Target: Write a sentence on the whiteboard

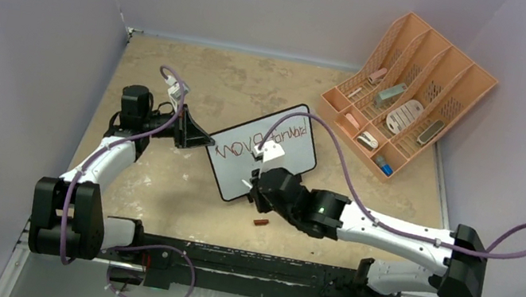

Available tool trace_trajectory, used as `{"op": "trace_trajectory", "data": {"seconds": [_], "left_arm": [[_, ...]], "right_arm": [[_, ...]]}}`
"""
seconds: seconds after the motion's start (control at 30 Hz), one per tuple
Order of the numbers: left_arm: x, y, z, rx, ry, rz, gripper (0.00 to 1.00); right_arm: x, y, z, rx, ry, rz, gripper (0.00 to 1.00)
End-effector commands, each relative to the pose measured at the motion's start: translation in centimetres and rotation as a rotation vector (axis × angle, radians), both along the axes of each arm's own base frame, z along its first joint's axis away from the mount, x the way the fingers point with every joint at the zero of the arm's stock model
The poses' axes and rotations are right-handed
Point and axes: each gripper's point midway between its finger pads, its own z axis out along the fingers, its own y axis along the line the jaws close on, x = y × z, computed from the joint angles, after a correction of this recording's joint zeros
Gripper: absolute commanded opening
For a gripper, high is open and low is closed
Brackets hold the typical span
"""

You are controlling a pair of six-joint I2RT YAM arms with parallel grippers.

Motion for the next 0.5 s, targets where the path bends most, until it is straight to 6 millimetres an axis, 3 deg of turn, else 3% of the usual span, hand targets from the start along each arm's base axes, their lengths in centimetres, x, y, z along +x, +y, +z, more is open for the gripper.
{"op": "trace_trajectory", "data": {"seconds": [0.0, 0.27, 0.47], "left_arm": [[1.0, 0.2, 0.5, 0.026, -0.054, 0.021, 0.00], [0.9, 0.1, 0.6, 0.024, -0.055, 0.017, 0.00], [0.9, 0.1, 0.5, 0.022, -0.050, 0.016, 0.00]], "right_arm": [[-0.2, 2.9, 2.1, 0.085, -0.032, -0.025, 0.00], [-0.8, 5.6, 2.2, 0.082, -0.052, 0.005, 0.00], [-0.6, 6.5, 1.8, 0.064, -0.058, 0.004, 0.00]]}}
